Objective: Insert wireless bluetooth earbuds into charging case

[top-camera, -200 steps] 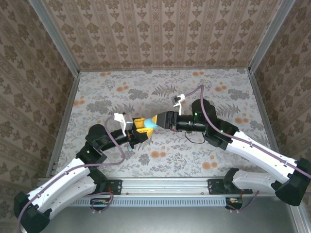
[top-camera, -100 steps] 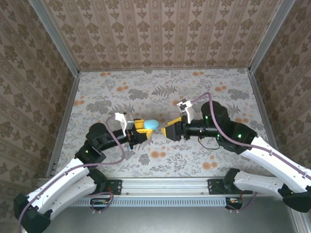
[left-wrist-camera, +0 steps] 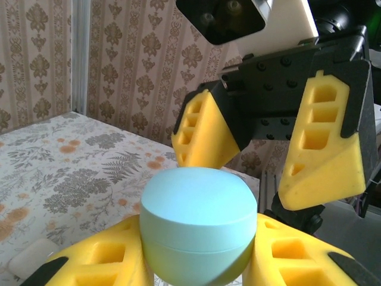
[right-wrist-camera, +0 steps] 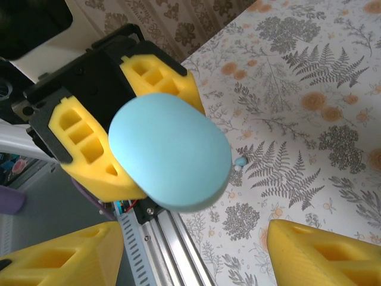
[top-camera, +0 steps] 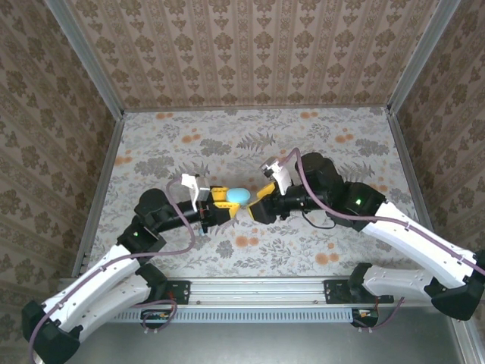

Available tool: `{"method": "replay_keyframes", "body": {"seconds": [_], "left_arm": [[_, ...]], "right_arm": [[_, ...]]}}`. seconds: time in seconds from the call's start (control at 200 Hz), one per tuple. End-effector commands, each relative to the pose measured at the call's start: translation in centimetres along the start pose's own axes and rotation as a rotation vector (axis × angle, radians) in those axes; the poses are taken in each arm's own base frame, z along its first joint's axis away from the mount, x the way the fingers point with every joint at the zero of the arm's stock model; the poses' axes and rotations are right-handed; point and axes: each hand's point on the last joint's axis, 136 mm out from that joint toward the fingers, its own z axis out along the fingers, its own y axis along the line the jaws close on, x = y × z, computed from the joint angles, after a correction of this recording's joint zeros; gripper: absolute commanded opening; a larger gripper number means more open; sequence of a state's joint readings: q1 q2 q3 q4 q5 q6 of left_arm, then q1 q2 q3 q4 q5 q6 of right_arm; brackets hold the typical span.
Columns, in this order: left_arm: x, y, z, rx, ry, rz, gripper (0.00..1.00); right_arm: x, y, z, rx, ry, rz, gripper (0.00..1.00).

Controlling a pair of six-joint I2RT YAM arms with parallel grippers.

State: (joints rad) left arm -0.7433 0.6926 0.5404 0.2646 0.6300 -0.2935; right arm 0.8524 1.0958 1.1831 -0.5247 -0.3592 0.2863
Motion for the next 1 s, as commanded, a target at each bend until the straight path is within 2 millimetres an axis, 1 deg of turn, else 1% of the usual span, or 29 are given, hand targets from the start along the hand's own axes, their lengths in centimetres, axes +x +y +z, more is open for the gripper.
{"method": "replay_keyframes", "body": {"seconds": [0.0, 0.135, 0.3, 0.44, 0.495, 0.63, 0.665, 0.755, 0.875, 0.995], "left_arm": [[-2.0, -1.0, -0.1, 0.045, -0.037, 0.018, 0.29], [-2.0, -1.1, -0.1, 0.051, -0.034, 0.016, 0.28], [-2.0, -1.2, -0.1, 0.053, -0.035, 0.014, 0.28], [-2.0, -1.2, -0.2, 0.052, -0.037, 0.015, 0.28], [-2.0, -1.2, -0.2, 0.052, -0.036, 0.014, 0.28], [-2.2, -1.3, -0.2, 0.056, -0.040, 0.016, 0.28], [-2.1, -1.3, -0.2, 0.057, -0.039, 0.013, 0.28], [-2.2, -1.4, -0.2, 0.063, -0.041, 0.013, 0.28], [-2.2, -1.6, -0.2, 0.071, -0.041, 0.010, 0.27], [-2.0, -1.6, -0.2, 0.074, -0.038, 0.009, 0.26]], "right_arm": [[-2.0, 1.4, -0.6, -0.036, -0.052, -0.049, 0.66], [-2.2, 1.3, -0.2, -0.038, -0.042, -0.058, 0.67], [-1.6, 1.7, 0.6, -0.074, -0.006, -0.065, 0.67], [-1.3, 2.4, 0.5, -0.120, -0.003, -0.079, 0.71], [-1.1, 2.3, 0.5, -0.117, -0.003, -0.082, 0.71], [-1.0, 0.9, 0.8, -0.039, 0.015, -0.081, 0.70], [-0.5, 0.3, 0.9, -0.012, 0.044, -0.070, 0.70], [-0.8, -1.4, 1.0, 0.084, 0.051, -0.049, 0.67], [-1.7, -3.4, 0.4, 0.174, 0.020, 0.001, 0.65], [-3.4, -4.7, -0.9, 0.223, -0.053, 0.058, 0.65]]}}
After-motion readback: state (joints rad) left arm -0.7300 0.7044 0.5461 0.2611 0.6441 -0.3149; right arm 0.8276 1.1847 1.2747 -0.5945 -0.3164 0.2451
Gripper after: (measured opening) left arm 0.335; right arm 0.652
